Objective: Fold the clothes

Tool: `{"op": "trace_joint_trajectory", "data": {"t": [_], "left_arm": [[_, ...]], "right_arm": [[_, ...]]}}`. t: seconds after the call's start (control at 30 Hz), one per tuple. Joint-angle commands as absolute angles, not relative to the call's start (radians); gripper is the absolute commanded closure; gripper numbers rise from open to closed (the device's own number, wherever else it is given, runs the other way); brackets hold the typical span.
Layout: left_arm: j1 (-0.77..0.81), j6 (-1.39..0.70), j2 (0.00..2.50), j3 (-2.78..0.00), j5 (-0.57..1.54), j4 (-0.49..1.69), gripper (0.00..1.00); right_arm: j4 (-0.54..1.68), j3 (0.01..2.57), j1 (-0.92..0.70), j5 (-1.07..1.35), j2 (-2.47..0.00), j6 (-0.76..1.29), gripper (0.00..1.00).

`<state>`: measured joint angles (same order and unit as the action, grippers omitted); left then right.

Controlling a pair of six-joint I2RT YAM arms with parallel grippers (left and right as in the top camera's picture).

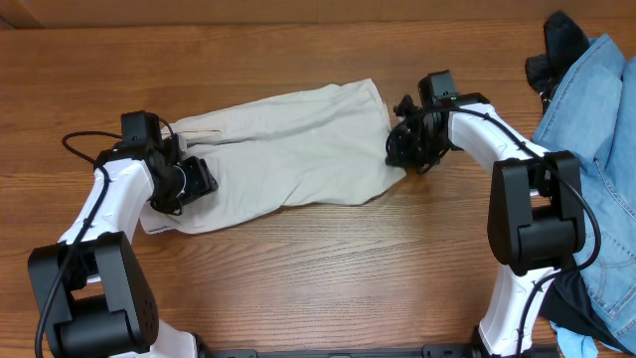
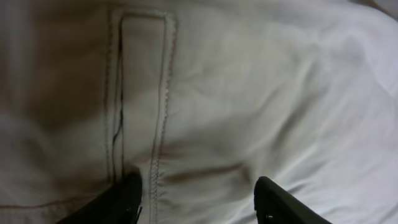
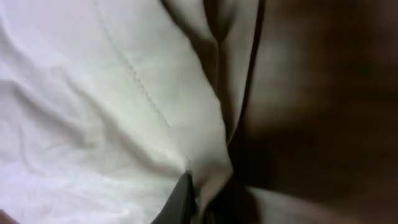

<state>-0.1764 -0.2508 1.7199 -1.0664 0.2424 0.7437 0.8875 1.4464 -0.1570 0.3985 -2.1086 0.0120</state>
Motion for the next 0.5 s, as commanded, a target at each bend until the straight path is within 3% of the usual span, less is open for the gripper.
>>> {"op": "trace_joint_trajectory", "data": {"t": [0.0,0.23,0.4,0.47], "left_arm": [[-0.176,-0.231,1.734,-1.056,0.142,0.778,0.39],[-0.176,-0.231,1.734,-1.056,0.067,0.868,0.35],[-0.176,-0.231,1.734,-1.056,0.068,0.859,0.34],[-0.176,-0.232,1.734,-1.056,0.070,0.848,0.34]], "right_arm": [[0.984,1.440,-0.156,0.384,-2.117,-0.002,0.96],[1.230,1.439,-0.157,0.224,-2.111,0.169,0.96],[1.267,1.439,-0.157,0.224,-2.110,0.187,0.96],[1.242,1.439,-0.157,0.224,-2.109,0.179,0.84]]}}
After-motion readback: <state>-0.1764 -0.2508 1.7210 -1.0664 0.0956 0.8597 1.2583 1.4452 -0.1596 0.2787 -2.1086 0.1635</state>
